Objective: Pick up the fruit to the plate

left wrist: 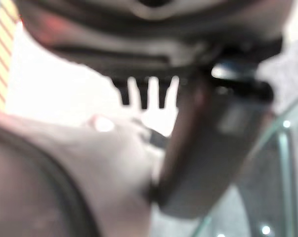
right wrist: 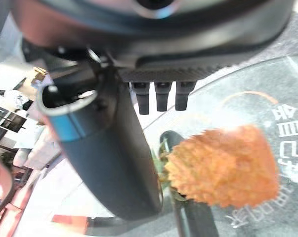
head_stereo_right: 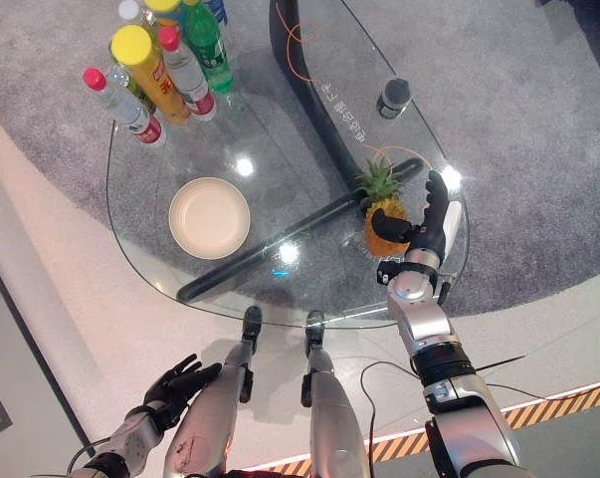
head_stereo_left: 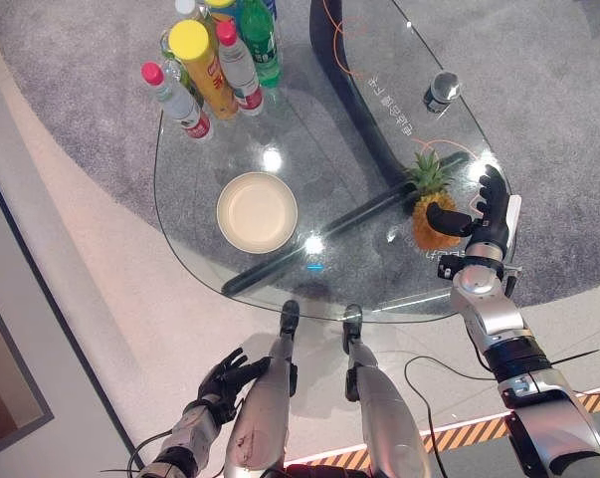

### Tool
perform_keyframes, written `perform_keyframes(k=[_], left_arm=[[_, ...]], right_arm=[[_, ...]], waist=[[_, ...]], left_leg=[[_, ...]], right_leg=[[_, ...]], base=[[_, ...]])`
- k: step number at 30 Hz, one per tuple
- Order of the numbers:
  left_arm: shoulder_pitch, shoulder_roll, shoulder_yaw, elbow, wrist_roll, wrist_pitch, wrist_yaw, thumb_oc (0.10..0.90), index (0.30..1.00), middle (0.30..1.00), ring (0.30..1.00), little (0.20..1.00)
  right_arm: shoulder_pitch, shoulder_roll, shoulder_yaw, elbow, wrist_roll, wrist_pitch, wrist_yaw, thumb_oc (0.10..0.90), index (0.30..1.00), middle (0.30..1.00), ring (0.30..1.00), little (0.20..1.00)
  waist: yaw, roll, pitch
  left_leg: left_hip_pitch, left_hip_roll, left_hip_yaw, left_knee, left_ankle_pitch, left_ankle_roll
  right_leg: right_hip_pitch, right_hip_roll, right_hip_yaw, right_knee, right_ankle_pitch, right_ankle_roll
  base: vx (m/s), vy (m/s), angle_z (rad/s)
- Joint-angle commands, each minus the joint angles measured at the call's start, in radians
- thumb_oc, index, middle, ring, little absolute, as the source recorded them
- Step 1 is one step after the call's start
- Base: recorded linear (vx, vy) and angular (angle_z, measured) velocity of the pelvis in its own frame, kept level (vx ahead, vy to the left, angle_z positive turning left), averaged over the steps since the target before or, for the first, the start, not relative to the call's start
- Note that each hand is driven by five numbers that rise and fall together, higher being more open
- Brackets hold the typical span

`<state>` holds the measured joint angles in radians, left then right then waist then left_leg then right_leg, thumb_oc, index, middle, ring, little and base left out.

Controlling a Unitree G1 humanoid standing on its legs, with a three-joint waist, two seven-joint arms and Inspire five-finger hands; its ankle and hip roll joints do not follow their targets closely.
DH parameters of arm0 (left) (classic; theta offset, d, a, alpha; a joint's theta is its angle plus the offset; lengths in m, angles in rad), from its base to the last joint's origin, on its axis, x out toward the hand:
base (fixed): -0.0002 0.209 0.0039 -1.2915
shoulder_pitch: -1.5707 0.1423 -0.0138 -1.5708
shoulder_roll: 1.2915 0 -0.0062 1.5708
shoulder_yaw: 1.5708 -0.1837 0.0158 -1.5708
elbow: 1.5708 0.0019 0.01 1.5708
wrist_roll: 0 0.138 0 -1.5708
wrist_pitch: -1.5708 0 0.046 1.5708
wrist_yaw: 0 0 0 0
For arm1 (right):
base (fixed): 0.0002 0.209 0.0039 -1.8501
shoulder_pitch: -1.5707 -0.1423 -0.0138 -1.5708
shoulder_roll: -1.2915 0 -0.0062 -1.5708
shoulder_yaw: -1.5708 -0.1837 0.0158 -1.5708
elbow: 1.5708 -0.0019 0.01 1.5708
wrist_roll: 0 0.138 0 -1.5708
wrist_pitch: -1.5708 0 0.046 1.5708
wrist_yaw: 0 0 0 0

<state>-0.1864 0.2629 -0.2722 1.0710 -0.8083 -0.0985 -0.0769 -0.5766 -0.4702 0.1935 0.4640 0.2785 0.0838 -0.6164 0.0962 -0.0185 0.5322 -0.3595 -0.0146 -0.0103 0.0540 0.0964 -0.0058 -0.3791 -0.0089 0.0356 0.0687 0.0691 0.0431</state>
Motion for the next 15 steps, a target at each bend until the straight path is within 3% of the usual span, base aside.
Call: perform_keyframes(k=[1,8,15], left_arm=[[0.052,-0.003,-0.020,-0.002,-0.015,-0.002,0.003,0.800,0.900,0.900,0.900,0.900],[0.055,-0.012,-0.031,-0.027,-0.030,0.002,0.019,0.800,0.900,0.900,0.900,0.900],[0.050,-0.016,-0.042,-0.032,-0.040,0.003,0.021,0.800,0.900,0.900,0.900,0.900]], right_arm=[[-0.062,-0.075,0.014,-0.078,0.006,-0.017,-0.072,0.800,0.900,0.900,0.900,0.900],[-0.064,-0.062,0.037,-0.073,0.031,0.002,-0.034,0.800,0.900,0.900,0.900,0.900],[-0.086,-0.041,0.041,0.001,0.141,-0.031,-0.016,0.800,0.900,0.900,0.900,0.900]], waist=[[-0.020,-0.023,-0.012],[-0.021,-0.020,-0.012],[-0.013,-0.012,-0.012]], left_leg=[[-0.066,-0.080,-0.039,0.149,-0.129,0.019],[-0.087,-0.085,-0.040,0.160,-0.127,0.019],[-0.110,-0.088,-0.041,0.164,-0.121,0.018]], right_leg=[[-0.019,-0.012,-0.077,0.045,-0.013,0.010],[-0.045,-0.016,-0.078,0.058,-0.009,0.012],[-0.076,-0.021,-0.085,0.073,-0.008,0.012]], base=[[0.00,0.000,0.00],[0.00,0.005,0.00],[0.00,0.010,0.00]])
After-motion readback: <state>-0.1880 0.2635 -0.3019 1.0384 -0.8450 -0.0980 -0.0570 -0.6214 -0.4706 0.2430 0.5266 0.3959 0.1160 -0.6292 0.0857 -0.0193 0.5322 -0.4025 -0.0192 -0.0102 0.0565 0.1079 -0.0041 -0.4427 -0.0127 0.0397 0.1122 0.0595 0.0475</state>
